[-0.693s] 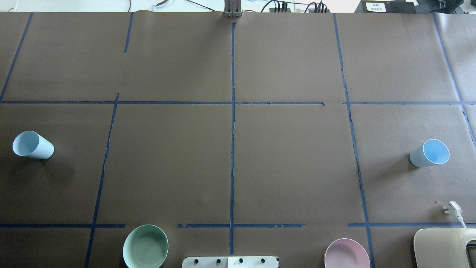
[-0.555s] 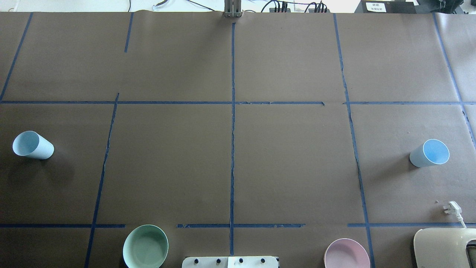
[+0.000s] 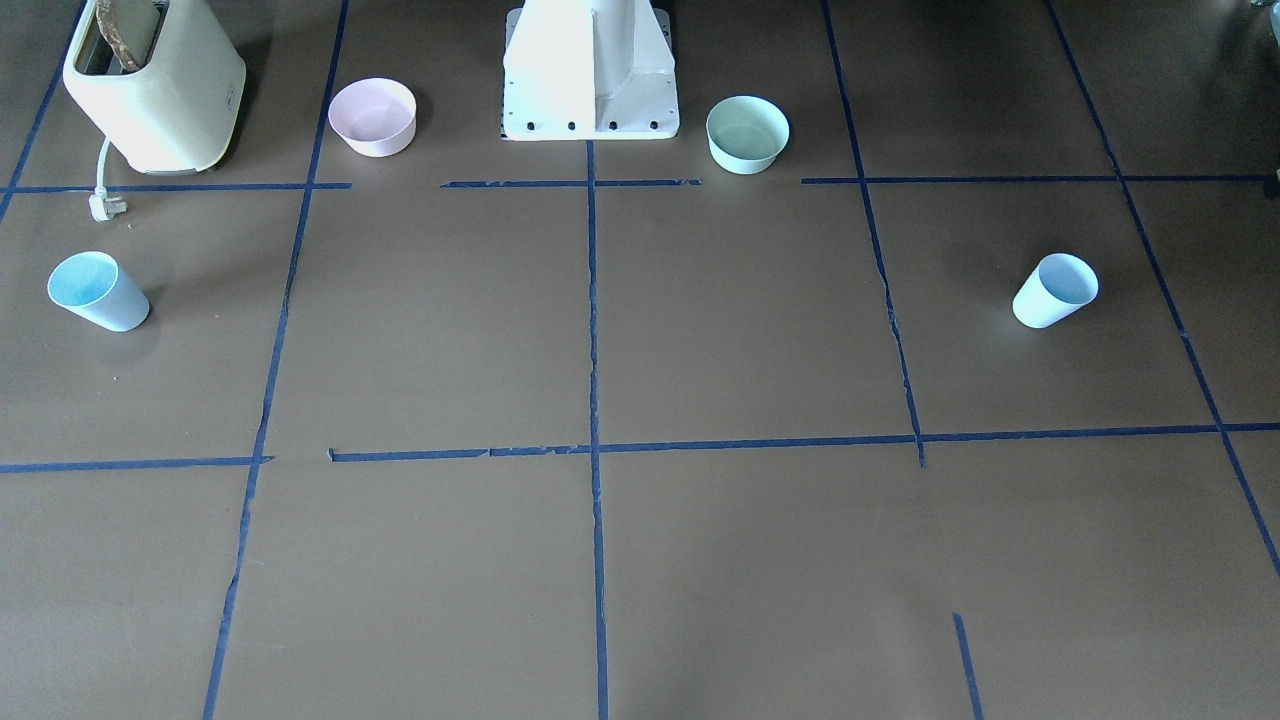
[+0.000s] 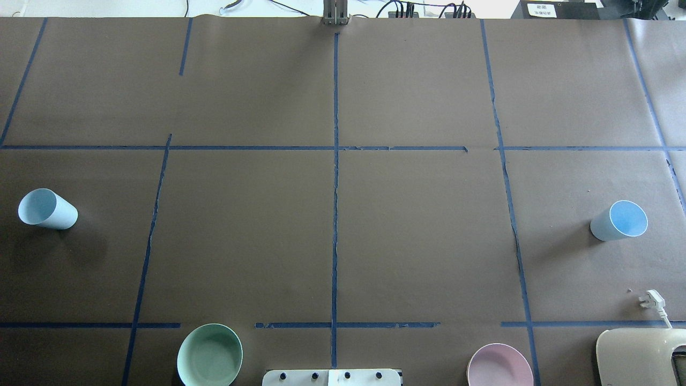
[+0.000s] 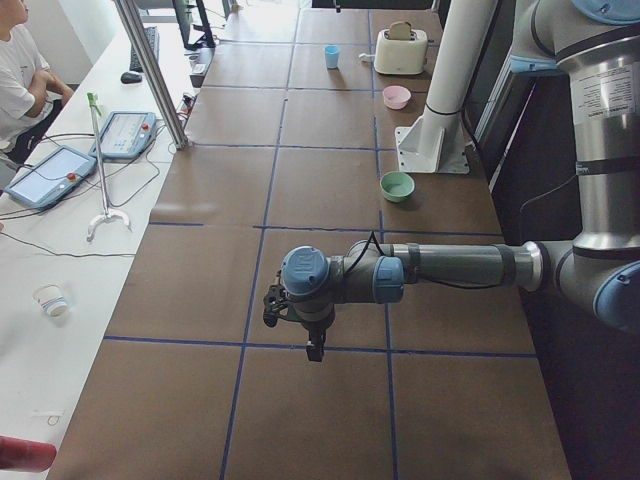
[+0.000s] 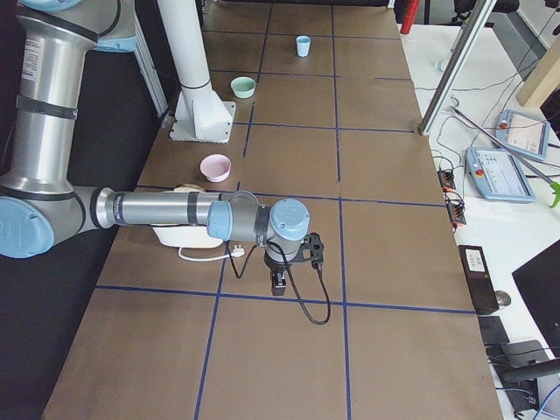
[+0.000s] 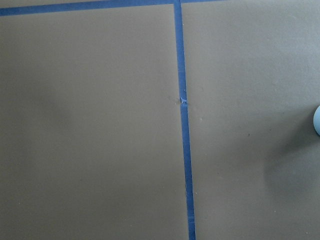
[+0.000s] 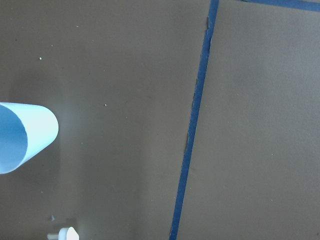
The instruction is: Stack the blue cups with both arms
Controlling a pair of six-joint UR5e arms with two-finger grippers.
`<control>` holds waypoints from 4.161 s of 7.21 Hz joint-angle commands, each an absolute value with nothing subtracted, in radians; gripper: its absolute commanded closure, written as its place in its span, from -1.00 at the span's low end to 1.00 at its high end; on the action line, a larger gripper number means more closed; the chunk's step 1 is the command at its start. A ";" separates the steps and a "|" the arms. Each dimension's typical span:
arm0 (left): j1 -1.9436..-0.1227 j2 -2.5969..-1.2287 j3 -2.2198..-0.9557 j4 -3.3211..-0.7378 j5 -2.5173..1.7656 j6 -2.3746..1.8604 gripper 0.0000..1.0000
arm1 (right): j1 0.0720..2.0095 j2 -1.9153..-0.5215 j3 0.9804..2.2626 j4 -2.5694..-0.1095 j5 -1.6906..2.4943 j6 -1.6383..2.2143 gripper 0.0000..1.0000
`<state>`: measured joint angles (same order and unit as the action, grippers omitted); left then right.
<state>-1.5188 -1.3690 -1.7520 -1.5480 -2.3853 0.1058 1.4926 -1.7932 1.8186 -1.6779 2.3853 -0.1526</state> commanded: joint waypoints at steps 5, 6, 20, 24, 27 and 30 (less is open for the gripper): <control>-1.464 -1.585 -1.687 -1.592 -2.382 0.124 -1.00 | 1.491 -1.784 1.818 -1.678 2.385 -0.152 -1.00; -1.415 -1.577 -1.701 -1.661 -2.379 0.120 -1.00 | 1.491 -1.784 1.818 -1.678 2.385 -0.152 -1.00; -1.032 -1.486 -1.641 -2.088 -2.273 -0.643 0.94 | 1.491 -1.784 1.818 -1.678 2.385 -0.153 -1.00; -1.032 -1.532 -1.692 -2.071 -2.371 -0.644 1.00 | 1.491 -1.784 1.818 -1.678 2.385 -0.153 -1.00; -0.978 -1.832 -1.735 -1.816 -2.352 -0.720 1.00 | 1.491 -1.784 1.818 -1.678 2.385 -0.153 -1.00; -0.749 -2.134 -1.712 -1.616 -2.193 -1.030 1.00 | 1.491 -1.784 1.819 -1.678 2.385 -0.152 -1.00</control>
